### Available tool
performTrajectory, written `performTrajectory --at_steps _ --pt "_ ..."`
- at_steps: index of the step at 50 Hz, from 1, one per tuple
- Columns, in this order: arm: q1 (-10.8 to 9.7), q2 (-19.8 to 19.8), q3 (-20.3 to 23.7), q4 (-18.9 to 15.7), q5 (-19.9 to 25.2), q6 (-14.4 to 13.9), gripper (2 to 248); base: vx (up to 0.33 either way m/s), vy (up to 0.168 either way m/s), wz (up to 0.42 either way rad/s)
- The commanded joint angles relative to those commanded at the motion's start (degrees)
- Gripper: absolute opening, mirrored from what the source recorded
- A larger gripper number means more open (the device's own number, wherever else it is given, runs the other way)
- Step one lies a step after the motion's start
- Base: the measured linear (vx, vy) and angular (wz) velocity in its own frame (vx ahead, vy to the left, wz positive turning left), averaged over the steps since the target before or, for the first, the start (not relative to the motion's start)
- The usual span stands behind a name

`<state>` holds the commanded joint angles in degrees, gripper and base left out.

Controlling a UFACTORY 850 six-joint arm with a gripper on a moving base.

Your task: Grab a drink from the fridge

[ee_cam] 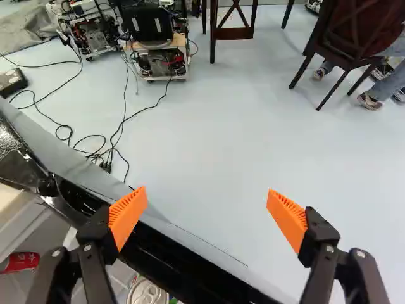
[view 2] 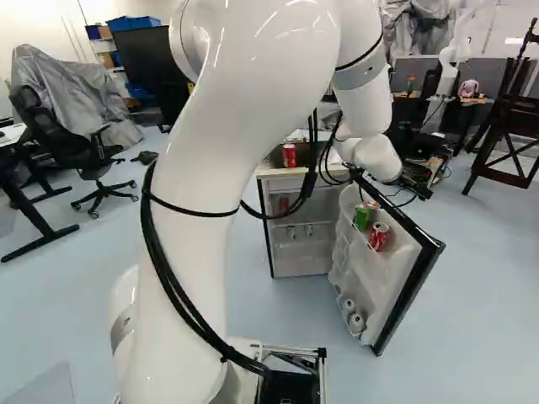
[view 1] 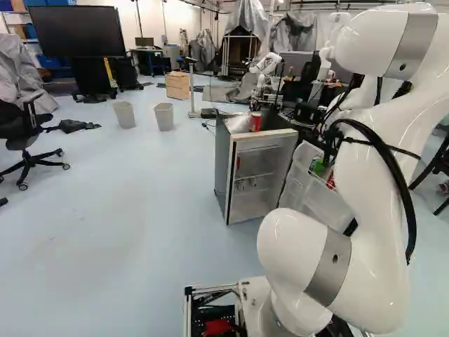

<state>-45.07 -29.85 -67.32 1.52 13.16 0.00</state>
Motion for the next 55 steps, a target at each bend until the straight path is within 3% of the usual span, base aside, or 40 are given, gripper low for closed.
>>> performTrajectory --at_steps 36,55 --pt "-5.52 -3.7 -4.97 0.0 -7.1 0.0 247 0.0 0.0 0.0" --pt "-6.05 -4.04 -5.44 0.0 -12.9 0.0 247 0.0 0.0 0.0"
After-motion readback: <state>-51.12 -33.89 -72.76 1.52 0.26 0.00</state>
